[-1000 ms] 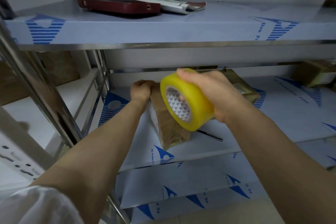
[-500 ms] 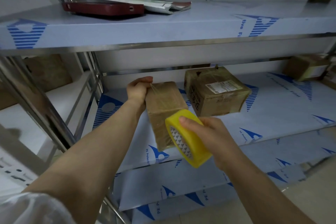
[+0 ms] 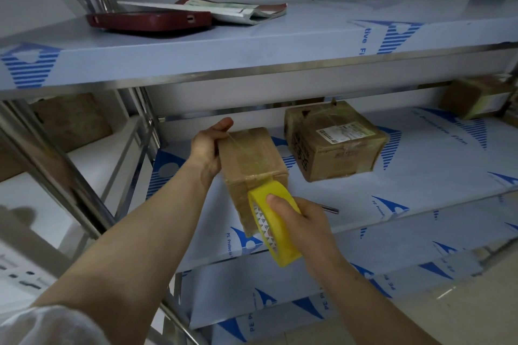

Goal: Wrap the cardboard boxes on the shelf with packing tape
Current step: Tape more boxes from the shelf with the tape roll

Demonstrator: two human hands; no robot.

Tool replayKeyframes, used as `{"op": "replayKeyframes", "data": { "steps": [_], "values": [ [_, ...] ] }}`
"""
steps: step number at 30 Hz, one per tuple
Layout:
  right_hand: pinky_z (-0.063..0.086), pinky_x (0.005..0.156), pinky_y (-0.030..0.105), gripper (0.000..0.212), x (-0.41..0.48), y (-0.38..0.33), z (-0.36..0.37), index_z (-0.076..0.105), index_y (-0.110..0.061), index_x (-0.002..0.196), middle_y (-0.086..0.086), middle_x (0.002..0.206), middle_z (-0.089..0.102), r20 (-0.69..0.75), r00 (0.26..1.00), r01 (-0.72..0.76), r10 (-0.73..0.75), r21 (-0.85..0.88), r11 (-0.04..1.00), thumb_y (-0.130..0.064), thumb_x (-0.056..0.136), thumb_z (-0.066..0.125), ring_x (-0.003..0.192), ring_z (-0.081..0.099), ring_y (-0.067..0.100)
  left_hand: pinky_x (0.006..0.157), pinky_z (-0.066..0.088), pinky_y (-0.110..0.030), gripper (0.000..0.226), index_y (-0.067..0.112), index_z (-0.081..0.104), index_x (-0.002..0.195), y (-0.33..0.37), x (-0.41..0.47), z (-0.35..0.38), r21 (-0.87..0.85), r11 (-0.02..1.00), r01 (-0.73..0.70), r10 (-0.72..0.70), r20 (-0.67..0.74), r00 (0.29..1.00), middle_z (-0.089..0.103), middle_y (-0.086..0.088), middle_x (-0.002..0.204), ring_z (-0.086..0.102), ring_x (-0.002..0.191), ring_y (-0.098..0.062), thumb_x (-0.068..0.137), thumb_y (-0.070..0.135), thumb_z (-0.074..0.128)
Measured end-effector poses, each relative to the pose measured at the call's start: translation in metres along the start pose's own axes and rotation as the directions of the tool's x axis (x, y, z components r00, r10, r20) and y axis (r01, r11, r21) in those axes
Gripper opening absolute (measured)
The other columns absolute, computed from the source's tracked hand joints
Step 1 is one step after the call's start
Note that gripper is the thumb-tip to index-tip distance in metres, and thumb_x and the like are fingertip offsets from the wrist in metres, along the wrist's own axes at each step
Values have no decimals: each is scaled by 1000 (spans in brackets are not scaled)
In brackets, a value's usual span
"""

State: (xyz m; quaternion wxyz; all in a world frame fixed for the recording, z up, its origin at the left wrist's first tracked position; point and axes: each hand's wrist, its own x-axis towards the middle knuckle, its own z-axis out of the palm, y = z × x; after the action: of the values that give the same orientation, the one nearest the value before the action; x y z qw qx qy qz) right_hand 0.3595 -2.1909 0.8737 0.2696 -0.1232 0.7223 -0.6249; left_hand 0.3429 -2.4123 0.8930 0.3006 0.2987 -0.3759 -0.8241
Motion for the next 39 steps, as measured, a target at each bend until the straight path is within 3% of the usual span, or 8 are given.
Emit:
{"op": "replayKeyframes", "data": {
  "steps": [3, 6, 8, 10, 13, 25, 32, 39],
  "values": [
    [51, 64, 26, 32, 1, 1, -2, 68, -3, 81, 8, 74, 65, 1, 1000, 1, -1, -7, 1000, -34, 85, 65, 67, 61, 16, 94, 46, -37, 44, -1, 58, 120, 8, 5, -7, -211, 975, 75, -64, 56, 996, 58, -19, 124, 52, 107, -29, 86, 8, 31],
    [49, 61, 24, 26, 3, -1, -5, 66, -12, 72, 8, 73, 63, 18, 1000, 10, -10, -29, 1000, -33, 86, 65, 64, 59, 14, 80, 46, -31, 31, 6, 62, 111, 14, 9, 16, 369, 927, -69, 75, -3, 997, 56, -14, 119, 50, 100, -24, 96, 14, 35],
    [48, 60, 23, 26, 5, -2, -6, 65, -12, 70, 9, 72, 63, 23, 1000, 3, -3, -36, 999, -33, 86, 66, 63, 58, 14, 89, 40, -33, 30, 11, 56, 98, 20, 10, 41, 918, 349, -188, 241, 106, 965, 55, -17, 124, 50, 100, -27, 101, 29, 33],
    [48, 61, 24, 32, 7, -2, -7, 66, -1, 76, 18, 72, 62, 24, 1000, 10, -9, -40, 999, -32, 86, 66, 64, 58, 15, 102, 35, -40, 55, 12, 51, 121, 15, 11, 59, 934, -229, -272, 161, 312, 936, 49, -14, 135, 48, 118, -30, 99, 53, 21],
    [48, 64, 26, 40, 11, 2, -7, 65, 9, 88, 26, 79, 63, 30, 999, 39, -38, -47, 998, -32, 86, 66, 68, 58, 19, 89, 39, -34, 72, 12, 52, 128, -7, 12, 64, 831, -474, -291, 3, 332, 943, 54, -13, 131, 52, 112, -27, 95, 64, 15],
    [43, 52, 16, 36, 17, 5, -7, 64, 4, 78, 7, 64, 57, 59, 996, 72, -67, -93, 993, -31, 86, 66, 57, 53, 10, 94, 40, -36, 55, 11, 36, 144, 12, 47, 51, 972, -180, -153, 145, 180, 973, 49, -19, 135, 50, 118, -32, 103, 46, 22],
    [46, 56, 21, 38, 23, -4, -10, 67, 1, 76, 7, 63, 58, 43, 999, 13, -8, -128, 992, -36, 84, 65, 59, 54, 14, 116, 8, -45, 101, 11, 12, 152, -12, 6, 56, 802, -543, -250, -36, 275, 961, 12, -10, 159, 12, 146, -26, 80, 83, 9],
    [47, 58, 24, 41, 23, -9, -11, 67, 7, 95, 24, 79, 65, 37, 999, -1, 5, -101, 995, -33, 86, 65, 61, 58, 15, 118, 1, -45, 106, 9, -3, 152, -24, -26, 57, 788, -554, -267, -62, 281, 958, -6, -16, 159, -6, 147, -31, 79, 84, 14]
  ]
}}
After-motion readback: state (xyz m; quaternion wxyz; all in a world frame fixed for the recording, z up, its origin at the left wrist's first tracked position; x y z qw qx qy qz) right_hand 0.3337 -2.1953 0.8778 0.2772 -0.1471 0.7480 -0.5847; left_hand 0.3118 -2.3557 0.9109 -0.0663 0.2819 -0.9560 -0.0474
